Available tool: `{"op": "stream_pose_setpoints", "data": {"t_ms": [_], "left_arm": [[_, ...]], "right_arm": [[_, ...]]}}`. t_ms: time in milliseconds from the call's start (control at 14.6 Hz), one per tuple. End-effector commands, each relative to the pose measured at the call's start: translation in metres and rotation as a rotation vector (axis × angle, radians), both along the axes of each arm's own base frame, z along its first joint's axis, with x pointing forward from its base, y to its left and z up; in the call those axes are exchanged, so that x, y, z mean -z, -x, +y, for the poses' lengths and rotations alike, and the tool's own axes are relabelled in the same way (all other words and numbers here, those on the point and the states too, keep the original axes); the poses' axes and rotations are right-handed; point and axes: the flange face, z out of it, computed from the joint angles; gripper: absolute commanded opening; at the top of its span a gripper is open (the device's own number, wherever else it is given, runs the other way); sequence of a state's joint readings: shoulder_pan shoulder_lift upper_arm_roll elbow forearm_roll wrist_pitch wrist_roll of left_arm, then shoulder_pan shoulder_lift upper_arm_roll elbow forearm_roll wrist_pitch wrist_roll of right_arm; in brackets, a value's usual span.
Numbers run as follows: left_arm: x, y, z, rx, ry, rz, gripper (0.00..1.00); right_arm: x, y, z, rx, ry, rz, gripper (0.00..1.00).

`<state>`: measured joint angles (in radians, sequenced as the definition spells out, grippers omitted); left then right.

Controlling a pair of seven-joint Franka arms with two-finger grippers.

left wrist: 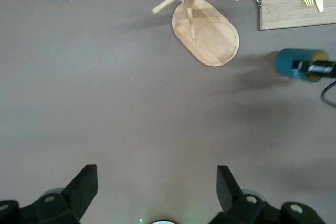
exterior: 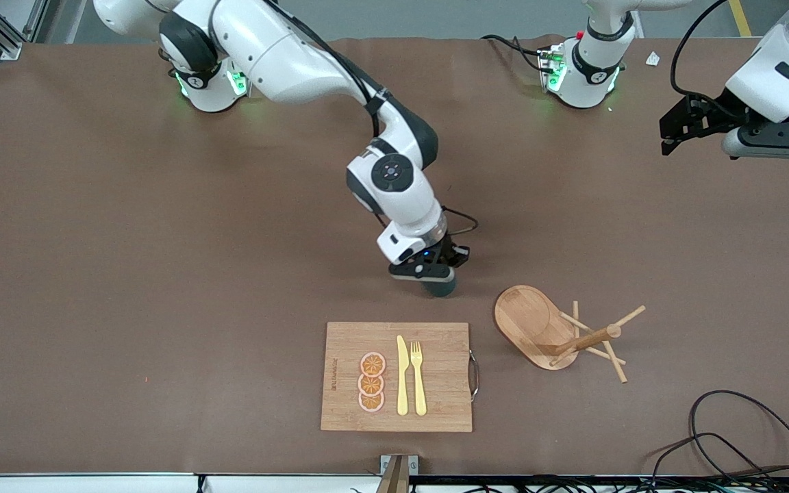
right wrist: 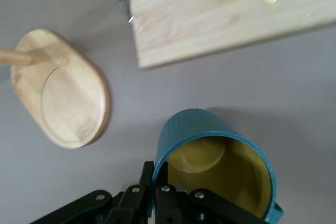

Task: Pass cup and hang on rack
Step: 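Carry the mug toward the table middle and set it down, then release the mug and withdraw the right gripper while the left gripper approaches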

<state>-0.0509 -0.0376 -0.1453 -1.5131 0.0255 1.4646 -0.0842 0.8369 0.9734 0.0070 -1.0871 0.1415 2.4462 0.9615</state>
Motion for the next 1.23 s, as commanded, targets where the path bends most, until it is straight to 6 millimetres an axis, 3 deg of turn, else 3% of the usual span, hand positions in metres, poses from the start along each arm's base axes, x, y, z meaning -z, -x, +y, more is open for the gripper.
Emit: {"op": "stream_pose_setpoints", "data": {"t_ms": [0, 68, 137, 205, 274, 410, 615, 752, 889, 1094, 1162], "left_arm": [[-0.007, -0.003, 0.006, -0.006, 0.019, -0.009, 1.00], [-0.007, -0.003, 0.011, -0.015, 0.022, -0.008, 1.00], [-0.007, -0.004, 0.011, -0.016, 0.022, -0.008, 1.00], [-0.005, -0.004, 0.011, -0.016, 0.022, -0.005, 1.00], [-0.005, -0.004, 0.012, -0.018, 0.020, -0.006, 1.00], [-0.005, -0.004, 0.012, -0.019, 0.017, -0.003, 1.00], [-0.004, -0.003, 0.012, -0.037, 0.005, 0.000, 1.00], [-0.003, -0.002, 0.006, -0.040, 0.003, 0.003, 1.00], [0.003, -0.001, -0.006, -0.058, -0.002, 0.013, 1.00], [0.022, 0.000, -0.052, -0.119, -0.039, 0.030, 1.00], [0.034, -0.002, -0.073, -0.133, -0.059, 0.036, 1.00]], "right_arm": [[-0.004, 0.013, 0.020, 0.035, -0.038, 0.002, 0.11], [-0.006, 0.010, 0.017, 0.036, -0.031, 0.005, 0.35], [-0.007, 0.005, 0.011, 0.045, -0.017, 0.017, 0.48], [-0.012, 0.002, 0.005, 0.046, 0.005, 0.028, 0.78], [-0.021, -0.007, -0.003, 0.053, 0.014, 0.024, 1.00], [-0.042, -0.025, -0.023, 0.074, 0.028, 0.020, 1.00], [-0.078, -0.076, -0.079, 0.098, 0.041, -0.044, 1.00], [-0.099, -0.114, -0.137, 0.097, 0.079, -0.036, 1.00], [-0.096, -0.146, -0.210, -0.021, 0.192, 0.024, 1.00], [-0.159, -0.180, -0.318, -0.111, 0.245, -0.009, 1.00], [-0.169, -0.186, -0.350, -0.144, 0.266, -0.008, 1.00]]}}
